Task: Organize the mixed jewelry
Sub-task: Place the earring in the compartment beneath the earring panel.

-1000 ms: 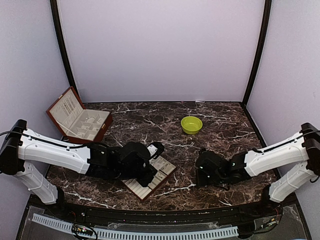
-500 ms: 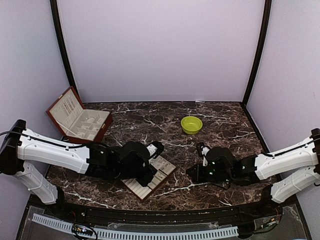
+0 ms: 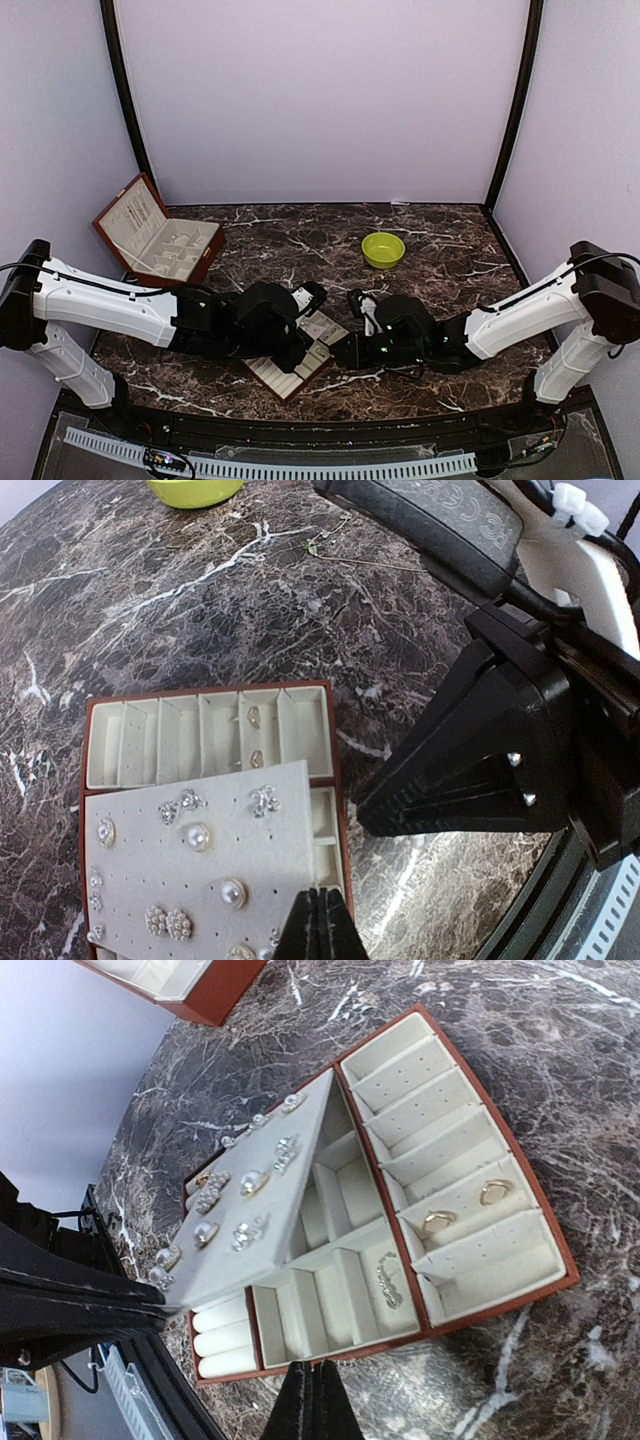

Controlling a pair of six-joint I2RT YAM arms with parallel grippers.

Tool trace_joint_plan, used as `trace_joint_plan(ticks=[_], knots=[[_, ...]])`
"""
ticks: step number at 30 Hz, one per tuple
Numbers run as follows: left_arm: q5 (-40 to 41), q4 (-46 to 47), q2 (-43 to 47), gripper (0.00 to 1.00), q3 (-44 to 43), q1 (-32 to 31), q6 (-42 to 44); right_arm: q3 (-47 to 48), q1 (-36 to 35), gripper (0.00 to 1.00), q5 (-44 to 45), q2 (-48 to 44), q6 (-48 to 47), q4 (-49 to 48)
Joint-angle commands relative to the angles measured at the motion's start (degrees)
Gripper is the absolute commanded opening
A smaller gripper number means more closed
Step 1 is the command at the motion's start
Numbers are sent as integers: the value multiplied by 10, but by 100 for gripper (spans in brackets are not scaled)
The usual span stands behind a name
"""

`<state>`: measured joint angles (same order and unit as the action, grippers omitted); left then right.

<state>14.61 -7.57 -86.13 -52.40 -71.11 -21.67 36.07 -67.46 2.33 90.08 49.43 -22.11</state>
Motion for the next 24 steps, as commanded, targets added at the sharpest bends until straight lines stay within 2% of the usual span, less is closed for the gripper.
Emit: trace_joint_plan(ticks=[1,24], knots=[[4,-8,23,0,11,-1,-4,24,-6,0,-12,23,-12,-49],[4,-3,19,0,10,0,-2,69,-5,0,23,95,-37,-33]])
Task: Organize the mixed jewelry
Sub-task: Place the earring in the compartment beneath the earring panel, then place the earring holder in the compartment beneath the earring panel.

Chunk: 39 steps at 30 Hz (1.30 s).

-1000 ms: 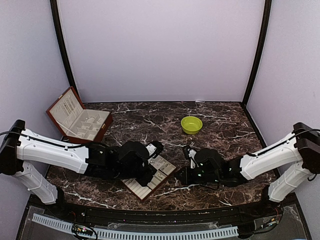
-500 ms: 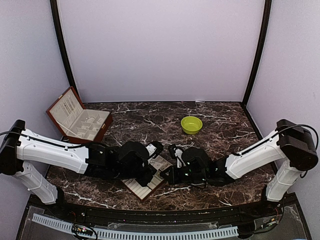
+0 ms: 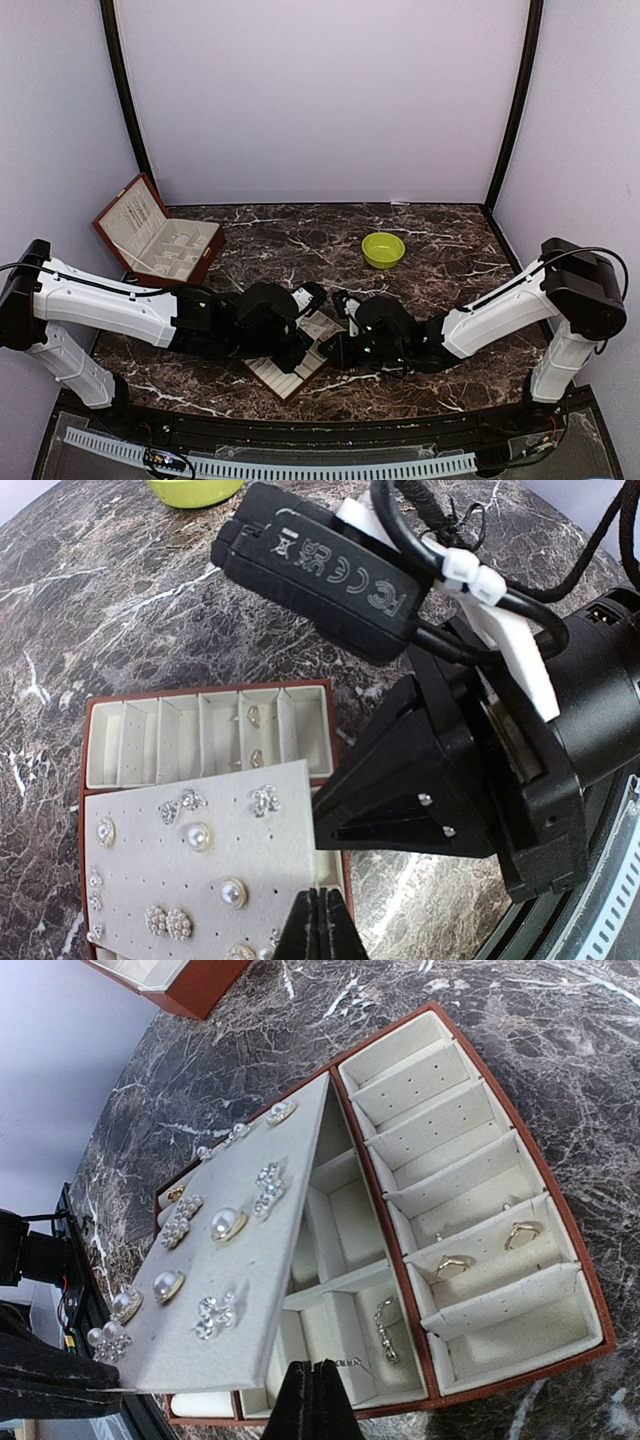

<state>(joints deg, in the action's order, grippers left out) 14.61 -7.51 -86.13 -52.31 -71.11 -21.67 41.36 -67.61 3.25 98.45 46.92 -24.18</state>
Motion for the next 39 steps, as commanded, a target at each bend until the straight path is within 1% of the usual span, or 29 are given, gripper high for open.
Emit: trace_joint_plan(ticks=[1,11,17,24,32,39], knots=[[4,-4,19,0,9,-1,-2,17,-4,0,17,13,-13,-15],[6,-5,22,0,11,0,-2,42,-3,0,50,27,-36,19],[6,-4,24,0,13,-1,-3,42,-2,0,53,29,-34,27],[3,-3,24,0,14,-1,-3,40,-2,13,58,21,-31,32],[-2,4,19,0,18,-1,-5,32,-2,17,78,-10,-28,58],[-15,12,4,0,18,-1,-7,-21,-2,23,120,-82,-4,87]])
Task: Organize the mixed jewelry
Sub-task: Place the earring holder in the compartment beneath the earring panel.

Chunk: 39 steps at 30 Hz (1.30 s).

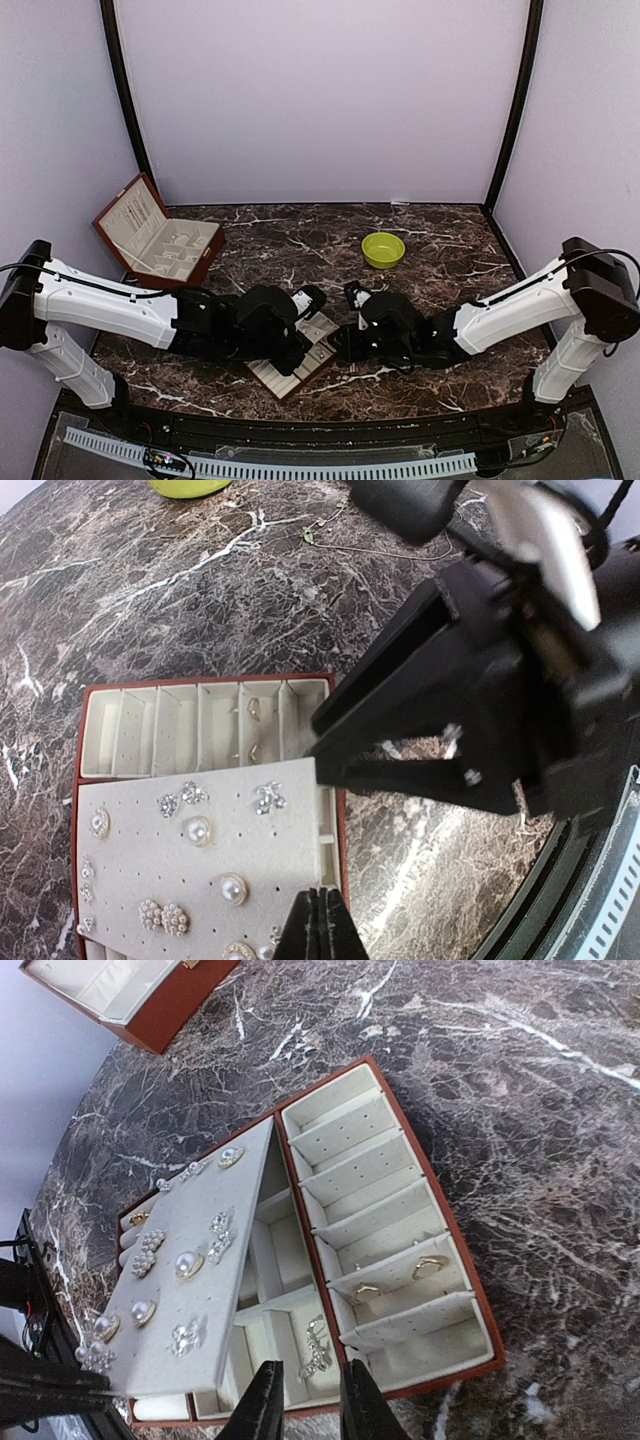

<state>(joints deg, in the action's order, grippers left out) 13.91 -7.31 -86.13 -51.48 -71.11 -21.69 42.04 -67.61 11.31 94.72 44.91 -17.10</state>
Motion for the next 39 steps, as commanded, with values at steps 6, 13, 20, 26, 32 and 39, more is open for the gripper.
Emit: trace_joint_plan(ticks=[6,13,20,26,32,39], knots=[[-13,16,-20,0,10,-1,-6,-80,-1,26,79,-120,42,45],[-21,22,-49,0,14,-1,-11,-114,0,28,110,-187,55,65],[-23,19,-79,0,12,-1,-9,-121,0,30,128,-218,58,83],[-26,16,-106,0,13,-1,-9,-128,0,30,132,-230,61,84],[-35,11,-119,0,17,-1,-12,-129,0,31,134,-233,61,84],[-45,8,-104,0,23,-1,-15,-124,0,33,134,-230,58,88]])
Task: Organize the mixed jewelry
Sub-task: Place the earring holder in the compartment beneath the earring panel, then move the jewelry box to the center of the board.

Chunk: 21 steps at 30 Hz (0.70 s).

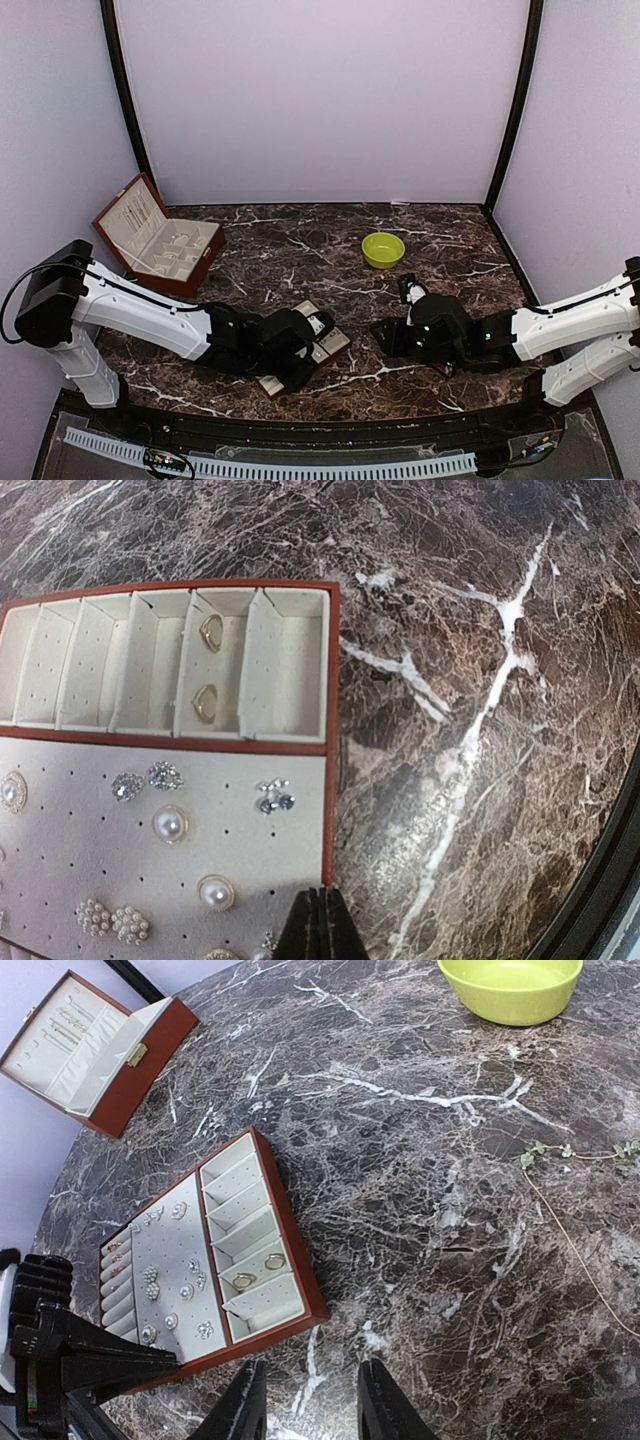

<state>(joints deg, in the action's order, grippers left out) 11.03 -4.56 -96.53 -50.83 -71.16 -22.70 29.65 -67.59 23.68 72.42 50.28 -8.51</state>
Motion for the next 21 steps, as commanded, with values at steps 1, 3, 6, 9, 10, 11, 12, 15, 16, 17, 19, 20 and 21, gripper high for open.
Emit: trace_joint_plan(ticks=[1,3,6,9,10,11,12,15,16,17,19,20,21], knots=[[-16,-22,6,3,13,0,-3,2,0,34,11,-7,2,4],[-18,-25,21,12,1,0,1,9,0,36,12,-9,-1,14],[-16,-30,49,32,-26,0,13,23,0,39,17,-17,-8,31],[-22,-32,78,49,-55,1,33,39,0,41,25,-30,-12,59],[-27,-34,88,56,-66,2,42,46,0,42,30,-34,-12,74],[-33,-38,98,61,-77,3,49,54,0,42,34,-39,-13,86],[-38,-43,109,65,-87,7,57,61,-1,43,36,-42,-15,107],[-67,-56,145,74,-105,30,69,79,0,45,50,-54,-14,151],[-87,-60,158,75,-104,43,72,85,0,46,56,-59,-11,164],[-102,-64,170,75,-104,67,73,90,0,46,62,-62,-7,180],[-140,-80,188,76,-104,114,76,102,0,47,68,-69,-2,205],[-147,-100,193,76,-108,139,81,106,0,47,70,-73,2,213],[-144,-121,195,77,-115,162,88,109,0,47,71,-77,4,218]])
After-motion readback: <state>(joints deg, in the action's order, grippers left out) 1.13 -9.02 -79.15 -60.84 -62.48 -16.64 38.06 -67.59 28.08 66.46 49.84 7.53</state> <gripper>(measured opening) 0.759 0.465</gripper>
